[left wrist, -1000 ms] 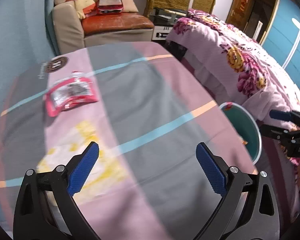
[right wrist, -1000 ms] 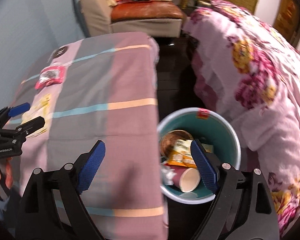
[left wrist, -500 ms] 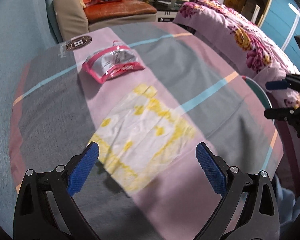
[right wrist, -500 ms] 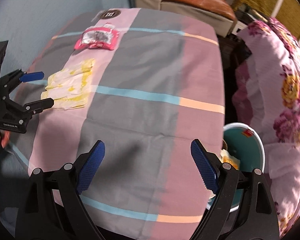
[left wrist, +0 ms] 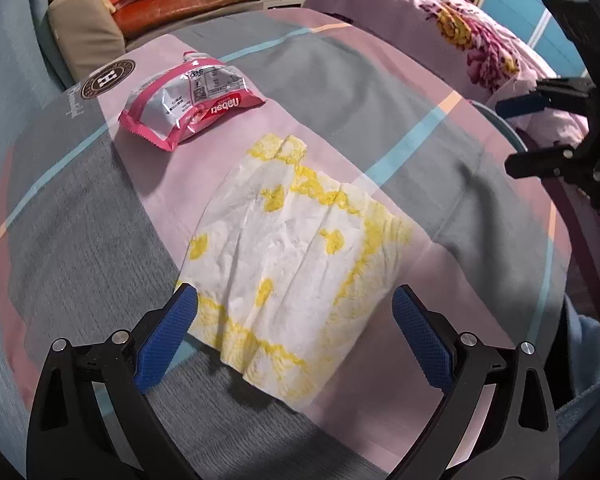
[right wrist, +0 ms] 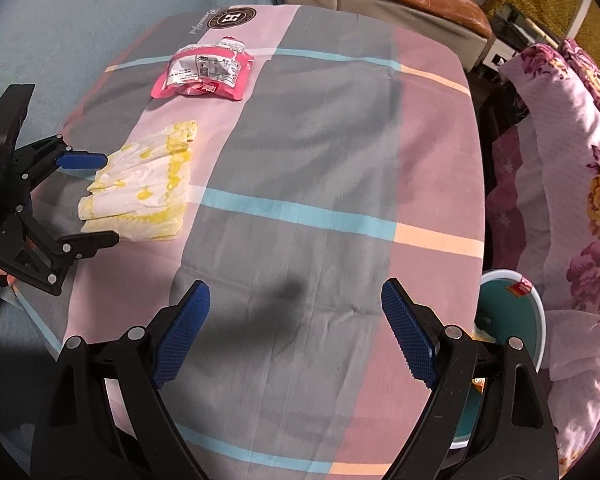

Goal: Collect trash
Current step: 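Move the left gripper to the yellow-stained tissue and grasp it, then grasp the pink wafer packet with the right gripper while the left lifts the tissue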

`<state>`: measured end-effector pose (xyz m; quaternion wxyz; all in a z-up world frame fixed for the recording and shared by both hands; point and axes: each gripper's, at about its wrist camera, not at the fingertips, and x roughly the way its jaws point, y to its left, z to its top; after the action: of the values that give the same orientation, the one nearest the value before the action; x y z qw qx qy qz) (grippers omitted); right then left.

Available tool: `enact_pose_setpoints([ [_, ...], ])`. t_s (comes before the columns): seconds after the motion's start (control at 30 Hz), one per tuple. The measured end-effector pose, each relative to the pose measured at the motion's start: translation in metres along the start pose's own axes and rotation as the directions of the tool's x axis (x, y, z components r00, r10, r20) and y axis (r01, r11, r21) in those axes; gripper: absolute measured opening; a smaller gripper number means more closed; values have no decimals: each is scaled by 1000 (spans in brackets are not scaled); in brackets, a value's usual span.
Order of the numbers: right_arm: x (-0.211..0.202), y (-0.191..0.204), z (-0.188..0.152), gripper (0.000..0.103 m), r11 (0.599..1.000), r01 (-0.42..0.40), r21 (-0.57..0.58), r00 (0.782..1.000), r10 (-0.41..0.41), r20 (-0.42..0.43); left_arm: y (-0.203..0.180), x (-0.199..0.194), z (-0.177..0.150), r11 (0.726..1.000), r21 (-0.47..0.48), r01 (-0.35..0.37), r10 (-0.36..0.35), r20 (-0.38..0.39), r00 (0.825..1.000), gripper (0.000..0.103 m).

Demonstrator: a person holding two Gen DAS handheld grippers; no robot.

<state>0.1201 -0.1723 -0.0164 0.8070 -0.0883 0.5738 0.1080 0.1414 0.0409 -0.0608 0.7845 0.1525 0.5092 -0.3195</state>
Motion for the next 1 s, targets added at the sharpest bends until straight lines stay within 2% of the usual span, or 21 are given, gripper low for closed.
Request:
enact_pose_setpoints([
  [0.17, 8, -6, 8, 84, 1000, -9, 19, 1000, 9, 6, -6, 5, 0, 1000, 22, 18, -18, 10, 1000, 97],
  [0.27, 11, -9, 12, 84, 999, -13, 33, 1000, 13, 6, -9, 7, -1, 999, 35, 15, -16, 19, 1000, 88],
  [0.3, 12, -10, 13, 84, 999, -14, 36, 1000, 14, 8, -9, 7, -1, 999, 36, 6, -7, 25, 1000, 82],
  [0.33, 12, -10, 14, 84, 999, -14, 38, 1000, 14, 9, -8, 6, 0, 1000, 30, 2, -2, 29, 1000, 71],
  [0.37, 12, -11, 14, 84, 999, -15, 40, 1000, 15, 11, -7, 4, 0, 1000, 19, 0, -1, 37, 999, 67],
  [0.43, 13, -12, 16, 84, 999, -21, 45, 1000, 21, 15, -5, 3, 0, 1000, 2, -29, 29, 44, 999, 42],
  [0.47, 13, -13, 18, 84, 999, -26, 47, 1000, 25, 15, -4, 2, 0, 999, -3, -48, 48, 47, 998, 35],
  [0.53, 14, -13, 21, 84, 998, -30, 47, 999, 30, 15, 0, 0, -2, 997, -41, -68, 70, 57, 996, 10],
  [0.63, 15, -9, 28, 84, 999, -31, 36, 999, 30, 15, 12, -4, -5, 988, -141, -66, 78, 82, 994, 6],
  [0.7, 17, -6, 35, 84, 999, -38, 29, 999, 38, 13, 27, -9, -7, 971, -224, -88, 110, 88, 990, 6],
  [0.8, 21, 2, 54, 84, 999, -54, 4, 998, 54, 24, 53, -21, -11, 943, -323, -82, 125, 116, 985, 6],
  [1.0, 37, 18, 97, 84, 993, -95, -76, 995, 98, 30, 93, -42, -12, 903, -418, -101, 183, 161, 970, 6],
])
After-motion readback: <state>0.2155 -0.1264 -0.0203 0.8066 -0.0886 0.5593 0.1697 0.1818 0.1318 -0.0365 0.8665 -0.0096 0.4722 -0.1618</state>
